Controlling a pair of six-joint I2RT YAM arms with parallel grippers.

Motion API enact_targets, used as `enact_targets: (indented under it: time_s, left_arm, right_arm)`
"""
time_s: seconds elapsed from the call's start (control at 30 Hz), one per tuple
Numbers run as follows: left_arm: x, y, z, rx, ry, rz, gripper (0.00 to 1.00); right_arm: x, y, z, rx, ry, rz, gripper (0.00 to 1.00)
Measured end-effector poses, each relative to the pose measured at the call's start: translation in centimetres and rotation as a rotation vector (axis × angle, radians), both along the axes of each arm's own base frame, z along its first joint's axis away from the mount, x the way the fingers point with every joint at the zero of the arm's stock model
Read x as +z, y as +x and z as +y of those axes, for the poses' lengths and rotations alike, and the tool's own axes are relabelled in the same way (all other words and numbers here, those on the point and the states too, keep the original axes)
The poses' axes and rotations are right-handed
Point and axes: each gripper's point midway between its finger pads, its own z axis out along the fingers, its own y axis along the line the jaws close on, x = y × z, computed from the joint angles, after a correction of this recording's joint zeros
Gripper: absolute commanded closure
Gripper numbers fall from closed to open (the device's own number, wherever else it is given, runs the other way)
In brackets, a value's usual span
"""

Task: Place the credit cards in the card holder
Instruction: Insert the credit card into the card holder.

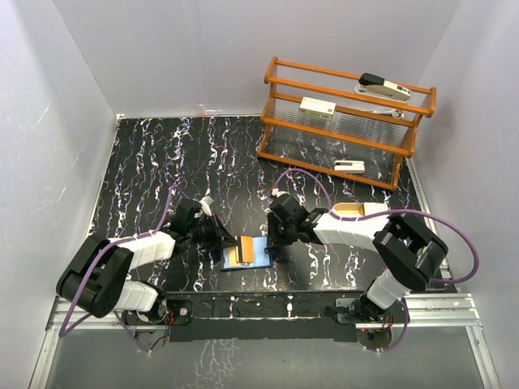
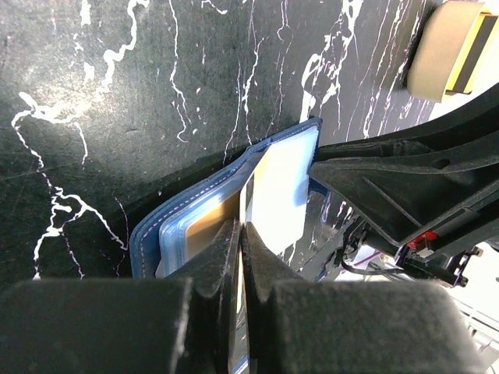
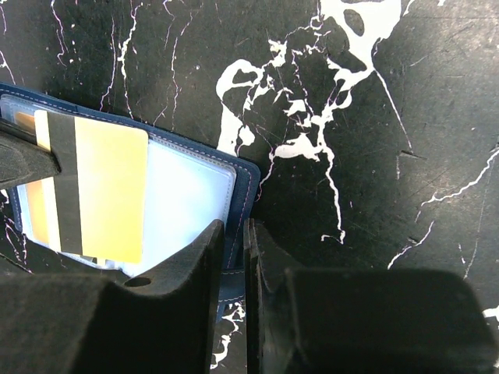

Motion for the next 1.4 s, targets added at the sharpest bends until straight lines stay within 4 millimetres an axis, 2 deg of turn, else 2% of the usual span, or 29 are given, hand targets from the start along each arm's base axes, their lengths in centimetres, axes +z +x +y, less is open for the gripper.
enact_targets:
  time_s: [0.87, 1.0, 1.37, 1.4]
  left_arm:
    - [0.1, -1.1, -0.2, -0.046, -0.012, 0.05, 1.0]
    - [-0.6, -1.0, -0.3, -0.028, -0.014, 0.086, 1.0]
    - [-0.5, -0.4, -0.9, -0.007, -0.046, 0.094, 1.0]
    - [-0.5, -0.4, -0.9, -0.006, -0.046, 0.093, 0.98]
  right_arm:
    - [0.0, 0.0, 0.1, -0.013, 0.008, 0.005, 0.85]
    - [0.0, 0.0, 0.1, -0.013, 0.008, 0.005, 0.85]
    - [0.0, 0.0, 0.2, -0.024, 0.019, 0.008, 0.86]
    - [0.0, 0.0, 0.2, -0.027, 0.021, 0.01, 0.86]
